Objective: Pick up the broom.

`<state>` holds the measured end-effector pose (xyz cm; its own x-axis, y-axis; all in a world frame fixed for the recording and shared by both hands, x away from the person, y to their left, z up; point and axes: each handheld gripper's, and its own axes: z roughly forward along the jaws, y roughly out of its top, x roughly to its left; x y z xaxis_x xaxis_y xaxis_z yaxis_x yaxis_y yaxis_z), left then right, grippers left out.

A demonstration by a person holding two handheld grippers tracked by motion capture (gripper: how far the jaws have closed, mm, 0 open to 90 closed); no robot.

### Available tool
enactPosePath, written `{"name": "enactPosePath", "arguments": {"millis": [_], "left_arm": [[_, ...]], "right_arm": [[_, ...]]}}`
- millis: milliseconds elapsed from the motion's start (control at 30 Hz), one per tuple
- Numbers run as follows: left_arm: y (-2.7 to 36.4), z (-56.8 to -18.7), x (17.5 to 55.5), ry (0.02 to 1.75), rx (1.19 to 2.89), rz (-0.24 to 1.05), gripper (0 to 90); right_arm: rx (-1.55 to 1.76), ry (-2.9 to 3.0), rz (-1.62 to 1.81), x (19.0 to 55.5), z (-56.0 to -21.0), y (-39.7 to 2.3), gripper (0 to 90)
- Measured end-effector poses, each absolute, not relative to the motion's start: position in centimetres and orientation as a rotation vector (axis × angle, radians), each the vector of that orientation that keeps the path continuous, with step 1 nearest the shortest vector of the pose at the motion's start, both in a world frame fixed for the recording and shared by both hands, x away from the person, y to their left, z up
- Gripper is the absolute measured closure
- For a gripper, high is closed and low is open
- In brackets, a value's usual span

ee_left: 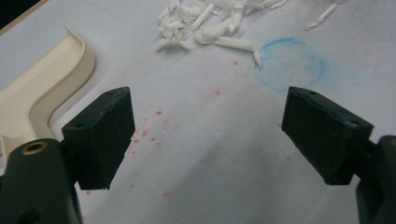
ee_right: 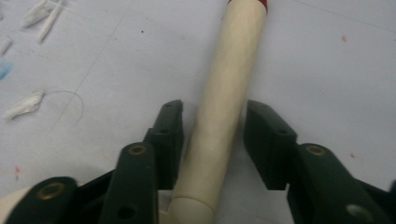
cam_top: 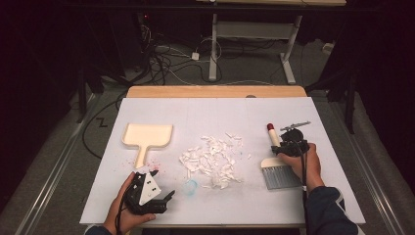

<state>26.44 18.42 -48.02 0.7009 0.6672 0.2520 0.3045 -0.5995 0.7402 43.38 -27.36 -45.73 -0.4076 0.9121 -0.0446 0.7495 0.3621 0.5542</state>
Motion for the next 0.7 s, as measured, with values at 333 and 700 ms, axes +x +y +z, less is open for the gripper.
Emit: {"name": "enactPosePath", "arguments": {"millis": [333, 700], "left_arm": [[18.2, -48.2, 26.4, 0.712, 2.251, 0.663, 16.3], [18.1, -48.2, 26.5, 0.708, 2.254, 0.660, 16.3]], "right_arm": [[1.386, 2.315, 0.682, 43.2, -45.8, -27.4, 71.4], [1.329, 2.279, 0.768, 42.4, -45.2, -27.9, 71.5]]}}
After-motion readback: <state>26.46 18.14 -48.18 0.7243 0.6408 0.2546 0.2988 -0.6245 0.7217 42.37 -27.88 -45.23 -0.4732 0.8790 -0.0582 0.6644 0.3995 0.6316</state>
